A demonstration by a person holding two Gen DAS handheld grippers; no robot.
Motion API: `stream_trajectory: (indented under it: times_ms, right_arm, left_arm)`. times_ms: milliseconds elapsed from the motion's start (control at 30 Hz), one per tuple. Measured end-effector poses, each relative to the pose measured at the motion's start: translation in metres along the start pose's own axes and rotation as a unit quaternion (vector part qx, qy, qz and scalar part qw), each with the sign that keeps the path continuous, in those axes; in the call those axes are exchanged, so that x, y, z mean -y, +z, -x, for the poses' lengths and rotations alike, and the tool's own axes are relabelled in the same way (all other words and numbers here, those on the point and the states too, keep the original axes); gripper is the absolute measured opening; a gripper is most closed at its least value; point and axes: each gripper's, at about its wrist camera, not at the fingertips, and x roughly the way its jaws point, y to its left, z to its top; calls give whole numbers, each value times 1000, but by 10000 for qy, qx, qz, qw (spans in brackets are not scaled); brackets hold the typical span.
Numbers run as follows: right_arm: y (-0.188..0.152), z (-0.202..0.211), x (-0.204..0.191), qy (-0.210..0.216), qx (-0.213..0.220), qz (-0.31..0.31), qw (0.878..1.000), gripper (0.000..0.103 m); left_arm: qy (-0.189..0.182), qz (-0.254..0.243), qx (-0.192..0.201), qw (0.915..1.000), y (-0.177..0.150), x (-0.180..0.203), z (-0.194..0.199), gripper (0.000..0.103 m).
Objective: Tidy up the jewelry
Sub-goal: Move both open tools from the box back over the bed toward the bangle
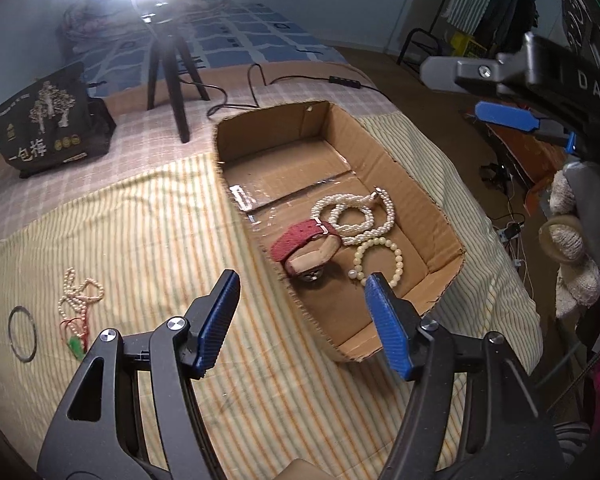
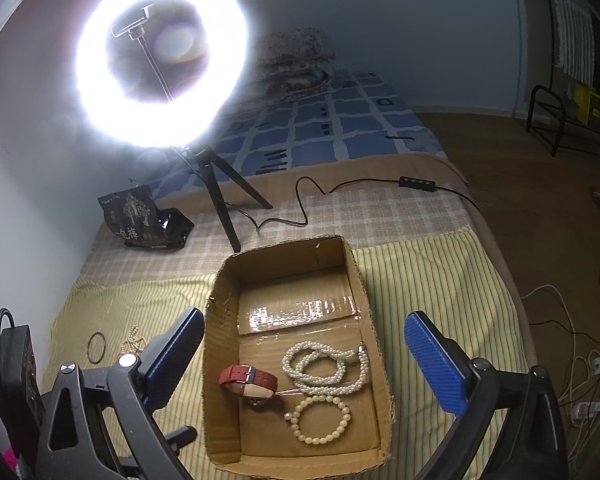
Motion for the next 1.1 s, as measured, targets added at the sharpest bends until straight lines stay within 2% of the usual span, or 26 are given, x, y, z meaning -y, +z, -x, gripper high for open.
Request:
stream_trajectory:
  times_ms: [233,500,800,1100]
  right_arm:
    - [-9,13,-21,129,169,47,9998,101]
    - [-24,17,-54,342,208,213,9990,101]
    - [-49,10,-104,548,2,781,9954,100]
    - [-80,-21,-155,898,-513,1362,9853,86]
  left_arm:
    - [151,208,148,9996,-5,-34,22,67]
    - [430,504,291,9974,-16,-90,49,67]
    - [702,1235,262,9895,-29,-162,70,67]
    - [801,1663,157,9827,-40,-205,76,66]
